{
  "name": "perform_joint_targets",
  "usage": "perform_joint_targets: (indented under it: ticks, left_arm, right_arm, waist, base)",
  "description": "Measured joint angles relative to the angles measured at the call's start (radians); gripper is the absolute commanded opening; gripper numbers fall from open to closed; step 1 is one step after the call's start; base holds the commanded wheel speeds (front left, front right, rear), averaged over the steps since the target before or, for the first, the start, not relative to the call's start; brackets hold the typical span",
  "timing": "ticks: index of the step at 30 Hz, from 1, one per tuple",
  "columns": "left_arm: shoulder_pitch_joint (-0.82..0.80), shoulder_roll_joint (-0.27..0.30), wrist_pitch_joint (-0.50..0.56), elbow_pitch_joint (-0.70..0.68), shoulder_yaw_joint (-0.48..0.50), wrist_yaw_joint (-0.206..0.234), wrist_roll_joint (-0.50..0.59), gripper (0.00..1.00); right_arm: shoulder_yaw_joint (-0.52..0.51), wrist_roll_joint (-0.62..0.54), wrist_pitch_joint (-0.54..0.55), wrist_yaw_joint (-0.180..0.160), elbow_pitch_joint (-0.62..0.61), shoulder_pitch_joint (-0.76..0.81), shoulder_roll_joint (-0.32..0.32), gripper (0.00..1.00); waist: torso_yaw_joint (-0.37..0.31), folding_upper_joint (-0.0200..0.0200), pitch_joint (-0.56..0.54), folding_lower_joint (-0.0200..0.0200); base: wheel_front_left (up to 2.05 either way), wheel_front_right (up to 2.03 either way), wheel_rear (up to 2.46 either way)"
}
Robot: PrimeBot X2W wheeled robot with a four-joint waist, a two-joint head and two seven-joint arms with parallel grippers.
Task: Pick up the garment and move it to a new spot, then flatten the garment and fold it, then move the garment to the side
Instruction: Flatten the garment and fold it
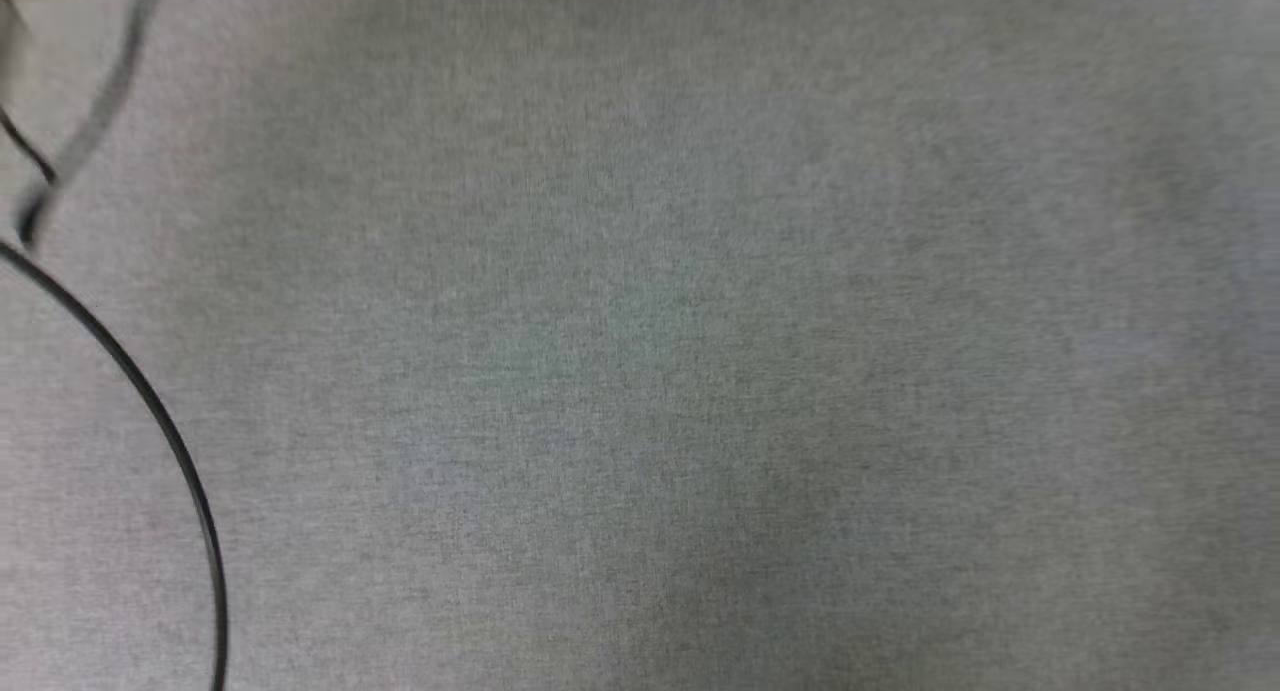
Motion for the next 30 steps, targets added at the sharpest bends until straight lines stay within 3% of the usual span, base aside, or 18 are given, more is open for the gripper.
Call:
perform_joint_targets:
  ticks: [3,10,18,25,26,30]
  left_arm:
    - [0.123,0.016,-0.024,-0.018,-0.018,0.002,-0.018,0.0]
    - [0.439,0.057,-0.068,-0.139,-0.029,0.086,-0.089,0.0]
    - [0.829,0.143,-0.098,-0.34,-0.046,0.195,-0.18,0.0]
    - [1.137,0.225,-0.118,-0.492,-0.034,0.298,-0.265,0.0]
    - [1.24,0.243,-0.123,-0.536,-0.035,0.328,-0.283,0.0]
    - [1.365,0.25,-0.125,-0.583,-0.026,0.354,-0.316,0.0]
  right_arm:
    - [0.041,0.029,-0.02,0.0,-0.008,0.104,0.005,0.0]
    - [0.117,0.092,-0.064,0.0,-0.046,0.325,-0.022,0.0]
    - [0.193,0.166,-0.084,0.0,-0.124,0.587,-0.097,0.0]
    - [0.197,0.202,-0.09,0.0,-0.172,0.802,-0.167,0.0]
    - [0.19,0.224,-0.09,0.0,-0.194,0.903,-0.203,0.0]
    - [0.176,0.24,-0.091,0.0,-0.23,1.03,-0.246,0.0]
  waist:
    - [-0.005,0.0,-0.046,-0.0001]
    - [-0.012,-0.0001,-0.152,-0.0002]
    - [-0.015,0.0,-0.267,-0.0003]
    - [-0.024,0.0,-0.361,-0.0004]
    - [-0.024,0.0,-0.399,-0.0004]
    - [-0.022,0.0,-0.443,-0.0004]
  base:
    - [0.0,0.0,0.0]
    - [0.0,0.0,0.0]
    - [0.0,0.0,0.0]
    - [0.0,0.0,0.0]
    - [0.0,0.0,0.0]
    - [0.0,0.0,0.0]
